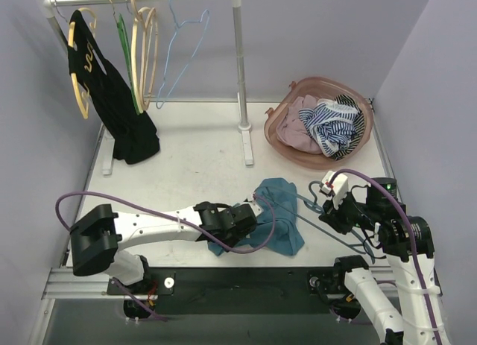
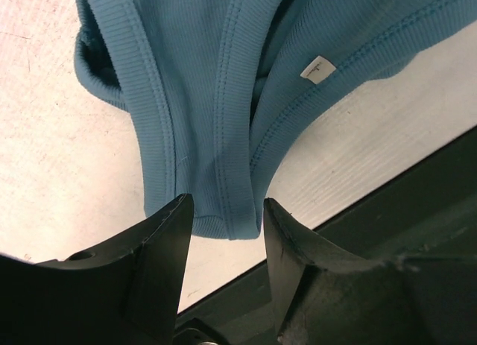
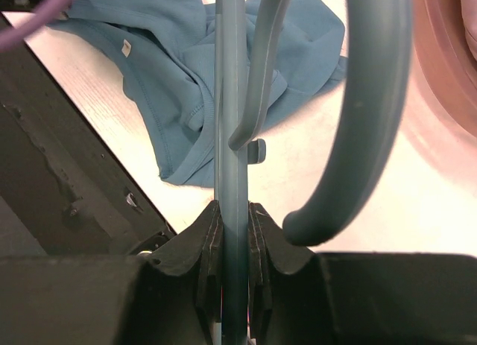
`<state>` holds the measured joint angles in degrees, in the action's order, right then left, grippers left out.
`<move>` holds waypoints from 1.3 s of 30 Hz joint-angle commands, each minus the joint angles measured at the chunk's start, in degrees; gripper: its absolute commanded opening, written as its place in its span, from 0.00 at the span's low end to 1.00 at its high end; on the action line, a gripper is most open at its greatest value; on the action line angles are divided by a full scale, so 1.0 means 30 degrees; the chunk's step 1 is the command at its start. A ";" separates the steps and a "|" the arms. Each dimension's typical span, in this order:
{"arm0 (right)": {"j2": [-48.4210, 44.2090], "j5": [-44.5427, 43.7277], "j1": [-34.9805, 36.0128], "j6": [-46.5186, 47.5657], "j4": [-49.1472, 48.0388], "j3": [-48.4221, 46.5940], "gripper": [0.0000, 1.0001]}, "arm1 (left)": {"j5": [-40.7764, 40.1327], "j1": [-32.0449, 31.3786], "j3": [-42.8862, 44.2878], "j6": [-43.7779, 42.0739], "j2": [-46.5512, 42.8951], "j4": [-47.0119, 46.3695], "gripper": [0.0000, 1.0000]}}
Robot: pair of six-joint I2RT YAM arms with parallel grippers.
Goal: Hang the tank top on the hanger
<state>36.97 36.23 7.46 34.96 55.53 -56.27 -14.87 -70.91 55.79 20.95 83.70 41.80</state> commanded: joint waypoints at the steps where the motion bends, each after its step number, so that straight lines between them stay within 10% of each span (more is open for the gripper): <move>1: 0.0010 0.0316 -0.0173 -0.0374 -0.0462 0.0124 0.00 | -0.1516 -0.0561 0.1236 0.0985 0.1420 0.0566 0.53; 10: 0.0040 0.0551 -0.0144 -0.0433 -0.0492 0.0066 0.00 | -0.1516 -0.0620 0.1765 0.0956 0.3474 0.0919 0.46; 17: 0.0127 0.1136 -0.0115 -0.0404 -0.0404 -0.0022 0.00 | -0.1458 -0.0591 0.2144 0.1073 0.3244 0.1388 0.05; 39: 0.1211 0.4626 0.2608 0.3200 0.2145 -0.0726 0.00 | 0.7092 0.6293 0.1119 0.2626 -0.4521 -0.0018 0.00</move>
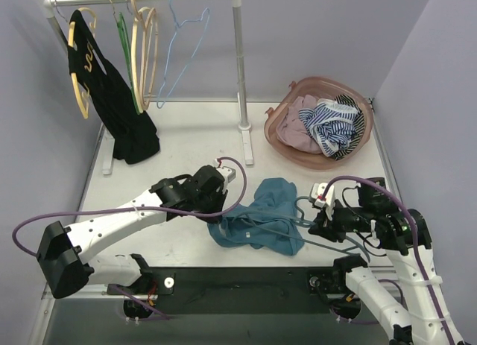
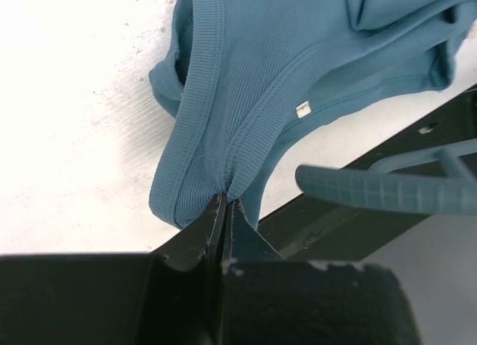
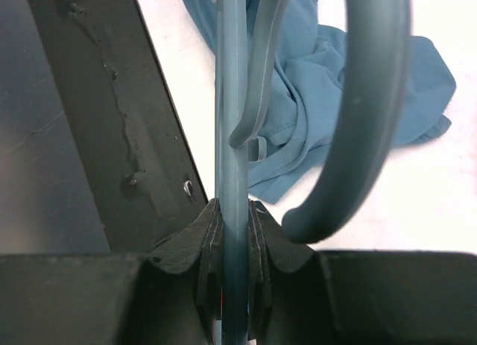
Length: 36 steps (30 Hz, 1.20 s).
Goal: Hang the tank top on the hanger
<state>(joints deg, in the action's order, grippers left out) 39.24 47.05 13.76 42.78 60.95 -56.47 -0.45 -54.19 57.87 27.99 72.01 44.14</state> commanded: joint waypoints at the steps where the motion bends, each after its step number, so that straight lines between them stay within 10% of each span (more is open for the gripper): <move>1: 0.0628 0.0872 0.0627 0.0447 0.0135 -0.0602 0.00 | 0.2462 0.0982 0.0689 0.0309 -0.0653 -0.0826 0.00; 32: 0.6429 0.1629 0.5052 -0.5765 -1.3047 0.0805 0.00 | 0.6595 0.3151 0.4937 0.2979 -0.1473 -0.3232 0.00; 36: 0.6314 0.2598 0.5052 -0.5853 -1.3109 0.0776 0.00 | 0.7002 0.3883 0.6255 0.1398 -0.1590 -0.1738 0.33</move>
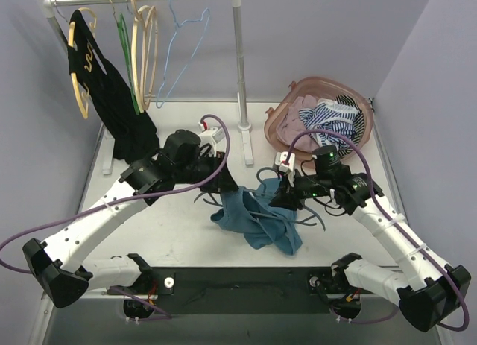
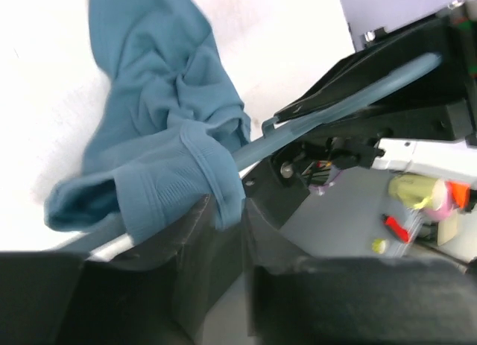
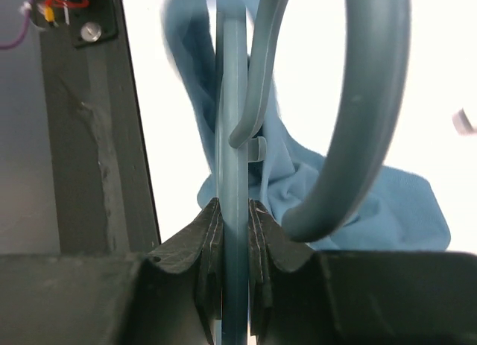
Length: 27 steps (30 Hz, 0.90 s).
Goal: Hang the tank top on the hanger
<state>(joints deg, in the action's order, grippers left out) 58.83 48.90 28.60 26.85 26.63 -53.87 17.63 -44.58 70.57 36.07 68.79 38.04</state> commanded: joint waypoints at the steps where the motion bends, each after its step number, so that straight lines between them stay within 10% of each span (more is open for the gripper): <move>1: -0.0273 0.2038 0.0076 -0.0542 -0.1700 -0.0033 0.00 | 0.1647 0.0853 0.2257 -0.1824 -0.0664 0.0849 0.51; 5: -0.0945 0.2242 -0.0187 -0.0542 -0.1758 0.0200 0.00 | 0.2767 0.1733 0.4538 -0.6994 -0.0959 0.3280 0.71; 13: -0.2176 0.3999 -0.0686 0.1475 -0.0623 0.0904 0.00 | 0.5954 0.1529 0.4143 -1.9012 -0.3035 0.5136 0.78; 18: -0.2529 0.3798 -0.0627 0.3820 0.0994 0.1080 0.00 | 0.8741 0.1180 0.3342 -1.9905 -0.2339 0.3580 0.78; 27: -0.2880 0.3211 -0.0656 0.4965 0.1259 0.1227 0.00 | 0.5322 -0.4709 0.5336 -2.1721 0.3254 0.6213 0.75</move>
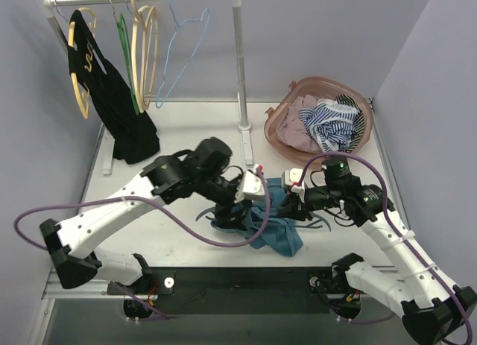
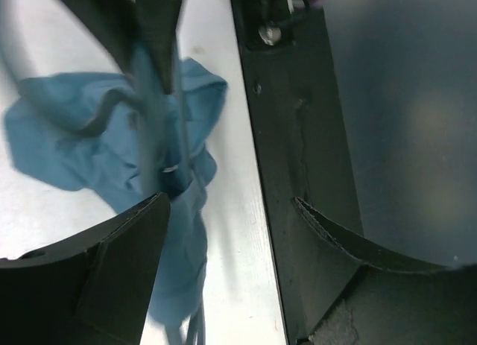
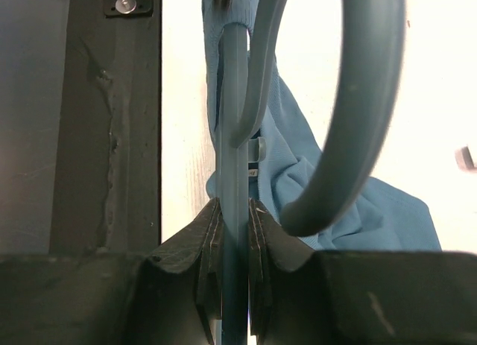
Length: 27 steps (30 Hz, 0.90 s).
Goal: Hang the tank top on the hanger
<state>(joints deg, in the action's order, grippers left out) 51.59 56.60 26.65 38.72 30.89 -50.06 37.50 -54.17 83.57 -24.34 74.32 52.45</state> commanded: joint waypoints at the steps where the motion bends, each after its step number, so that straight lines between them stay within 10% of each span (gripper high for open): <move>1: -0.0614 0.0646 -0.0008 0.1067 -0.0133 -0.0041 0.00 | -0.2699 -0.1803 0.0943 -0.1614 0.1620 0.1502 0.75; 9: -0.1318 0.0704 -0.0066 0.1127 0.0072 0.0516 0.00 | -0.7369 -0.2773 -0.0316 -0.1003 0.1479 -0.0573 0.71; 17: -0.1992 0.1054 -0.0476 0.0688 0.0044 0.1043 0.00 | -0.6258 -0.2364 -0.3567 0.1314 -0.2768 -0.6110 0.75; 27: -0.2667 0.1817 -0.0916 -0.0220 -0.0307 0.1688 0.00 | -0.4563 -0.0751 -0.2928 0.1316 -0.1018 -0.5355 0.74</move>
<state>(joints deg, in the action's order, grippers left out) 44.34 57.54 24.67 39.03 31.62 -44.91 20.21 -56.84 71.29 -20.32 66.72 37.08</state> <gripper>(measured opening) 0.140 0.752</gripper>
